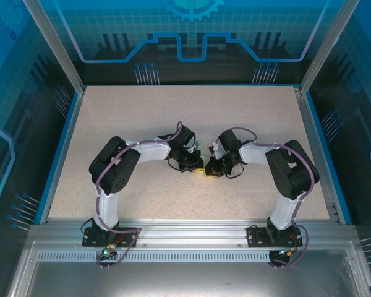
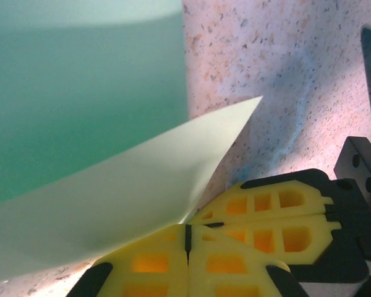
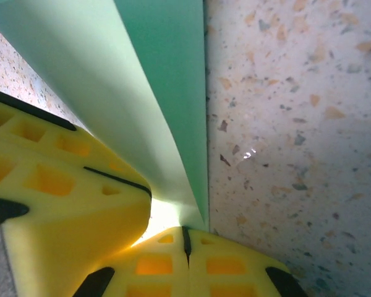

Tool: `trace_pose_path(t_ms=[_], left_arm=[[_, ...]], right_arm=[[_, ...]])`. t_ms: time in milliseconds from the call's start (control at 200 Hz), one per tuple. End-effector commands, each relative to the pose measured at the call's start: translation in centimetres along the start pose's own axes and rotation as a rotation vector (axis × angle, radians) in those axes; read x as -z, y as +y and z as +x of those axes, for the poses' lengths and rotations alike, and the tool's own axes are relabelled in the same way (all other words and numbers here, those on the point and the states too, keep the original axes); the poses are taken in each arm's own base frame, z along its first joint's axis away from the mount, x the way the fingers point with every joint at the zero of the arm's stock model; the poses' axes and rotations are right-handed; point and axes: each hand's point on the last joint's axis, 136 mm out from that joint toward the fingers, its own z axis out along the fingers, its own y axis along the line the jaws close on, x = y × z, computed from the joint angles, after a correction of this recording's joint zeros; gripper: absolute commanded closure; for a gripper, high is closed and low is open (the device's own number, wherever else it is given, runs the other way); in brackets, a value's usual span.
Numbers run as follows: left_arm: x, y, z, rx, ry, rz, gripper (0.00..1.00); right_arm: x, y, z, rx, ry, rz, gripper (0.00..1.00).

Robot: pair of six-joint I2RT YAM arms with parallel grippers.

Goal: Fold a paper plane with a square sheet of paper (fold left side to right side)
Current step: Fourth fold the wing at the center of the table.

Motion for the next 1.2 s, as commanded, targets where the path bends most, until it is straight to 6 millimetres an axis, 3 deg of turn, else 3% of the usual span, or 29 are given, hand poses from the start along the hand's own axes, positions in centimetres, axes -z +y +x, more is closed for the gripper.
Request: trace_pose_path(t_ms=[0,245,490,1196], left_arm=[[-1.3,2.1,0.0,0.025,0.009,-0.081,0.94],[-1.3,3.8,-0.4,0.057,-0.002,-0.141,0.94],[-0.4,6.7,-1.0,0.119,-0.027,-0.184,0.95],[2.5,12.2,-4.8,0.174,-0.117,-0.19,0.95]], right_arm=[[-1.6,-4.9,3.1,-0.083,0.093,0.202,0.96],[-1.5,-5.2,3.2,-0.089,0.096,0.221,0.96],[-1.5,-6.1,3.6,-0.1,0.109,0.262,0.96],[-1.5,-6.7,4.1,-0.111,0.127,0.289,0.97]])
